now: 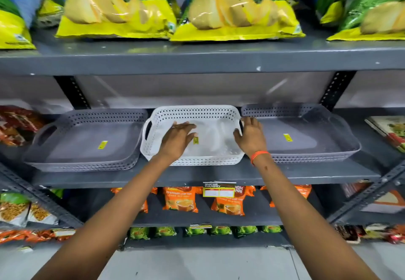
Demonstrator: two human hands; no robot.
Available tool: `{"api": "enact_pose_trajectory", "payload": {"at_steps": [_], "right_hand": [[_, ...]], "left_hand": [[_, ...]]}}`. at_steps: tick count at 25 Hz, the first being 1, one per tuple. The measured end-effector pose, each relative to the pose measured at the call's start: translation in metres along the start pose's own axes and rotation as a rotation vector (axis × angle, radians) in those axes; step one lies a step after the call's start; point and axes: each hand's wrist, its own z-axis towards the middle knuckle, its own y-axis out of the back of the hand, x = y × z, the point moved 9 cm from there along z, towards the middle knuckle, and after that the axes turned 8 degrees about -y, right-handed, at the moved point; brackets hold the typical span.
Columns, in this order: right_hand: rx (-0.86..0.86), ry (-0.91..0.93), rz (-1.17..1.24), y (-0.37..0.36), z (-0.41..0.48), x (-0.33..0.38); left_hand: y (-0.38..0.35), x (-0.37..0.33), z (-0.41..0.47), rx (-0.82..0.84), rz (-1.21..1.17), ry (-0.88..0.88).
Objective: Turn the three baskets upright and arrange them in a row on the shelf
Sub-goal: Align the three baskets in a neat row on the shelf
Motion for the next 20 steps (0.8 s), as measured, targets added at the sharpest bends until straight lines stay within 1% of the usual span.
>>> {"api": "enact_pose_trajectory", "payload": {"at_steps": [2, 4, 6, 7, 10, 12, 17, 20], "right_hand": [[0.024, -0.107, -0.061, -0.011, 0.014, -0.014], [0.078, -0.184, -0.094, -0.021, 0.023, -0.023], [0.139, -0.252, -0.079, -0.029, 0.025, -0.034], [0.152, -0.272, -0.066, -0.032, 0.024, -0.035], [0.107, -0.249, -0.060, -0.042, 0.024, -0.030], [0.070, -0.213, -0.083, -0.044, 0.028, -0.027], [0.042, -0.174, -0.129, -0.049, 0.046, -0.024], [0.060, -0.165, -0.153, -0.053, 0.059, -0.020]], "left_hand": [[0.016, 0.053, -0.011, -0.051, 0.098, 0.149], [0.028, 0.110, -0.029, -0.057, 0.144, 0.377], [0.024, 0.148, -0.042, -0.011, 0.056, 0.555], [0.019, 0.160, -0.044, 0.011, -0.002, 0.600], [0.012, 0.171, -0.042, 0.019, -0.071, 0.613], [0.010, 0.172, -0.035, -0.006, -0.039, 0.592], [0.005, 0.178, -0.012, -0.007, 0.022, 0.541], [0.004, 0.181, 0.001, 0.008, 0.049, 0.530]]}}
